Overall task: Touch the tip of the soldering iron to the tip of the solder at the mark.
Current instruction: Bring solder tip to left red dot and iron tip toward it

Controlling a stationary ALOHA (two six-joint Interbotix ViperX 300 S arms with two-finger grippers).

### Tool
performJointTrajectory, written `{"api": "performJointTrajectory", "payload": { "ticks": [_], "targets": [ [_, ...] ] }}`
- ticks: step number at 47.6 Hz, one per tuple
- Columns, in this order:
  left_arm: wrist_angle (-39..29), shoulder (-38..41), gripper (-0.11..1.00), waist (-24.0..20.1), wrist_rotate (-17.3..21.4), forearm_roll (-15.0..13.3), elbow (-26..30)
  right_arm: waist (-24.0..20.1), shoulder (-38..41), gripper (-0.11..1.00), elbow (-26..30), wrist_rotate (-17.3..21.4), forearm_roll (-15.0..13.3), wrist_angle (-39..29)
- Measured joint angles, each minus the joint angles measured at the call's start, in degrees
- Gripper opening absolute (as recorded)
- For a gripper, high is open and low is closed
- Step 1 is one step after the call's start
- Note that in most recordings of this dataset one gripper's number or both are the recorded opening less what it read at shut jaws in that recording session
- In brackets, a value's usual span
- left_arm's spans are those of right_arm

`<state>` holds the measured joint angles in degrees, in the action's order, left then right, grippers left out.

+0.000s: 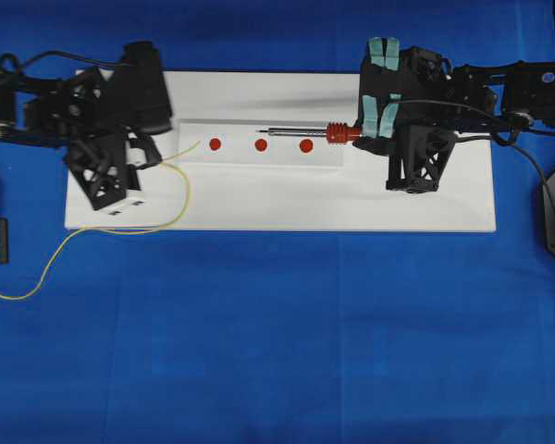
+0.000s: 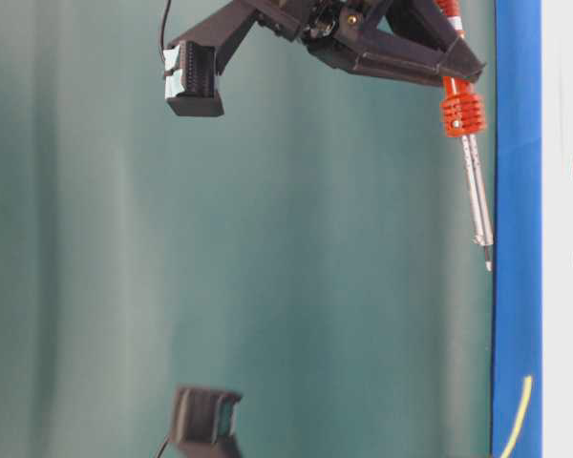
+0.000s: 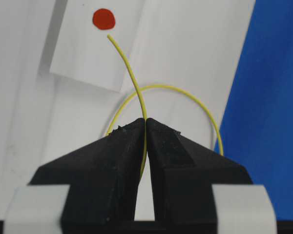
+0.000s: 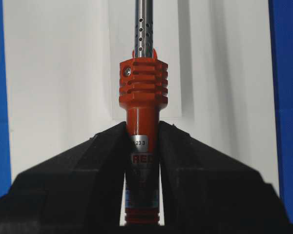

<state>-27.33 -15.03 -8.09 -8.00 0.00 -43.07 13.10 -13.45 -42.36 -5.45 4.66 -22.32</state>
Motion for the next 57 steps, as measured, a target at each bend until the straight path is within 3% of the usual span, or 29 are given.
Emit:
{"api": "performJointTrajectory", "payload": {
  "ticks": [16,35,57],
  "targets": [
    [-1.9,8.3,0.02,-1.4,0.1,0.4,4.8,0.0,0.0,0.06,-0.1,0.0,-0.1,0.0],
    [-2.3,8.9,0.02,-1.3,-0.1,0.4,5.1,0.0,2.5,0.06,0.4,0.0,0.0,0.0],
    [-2.4,8.9,0.02,-1.1,0.1,0.4,4.7,0.1,9.5,0.06,6.2,0.0,-0.1,0.0]
  ]
}}
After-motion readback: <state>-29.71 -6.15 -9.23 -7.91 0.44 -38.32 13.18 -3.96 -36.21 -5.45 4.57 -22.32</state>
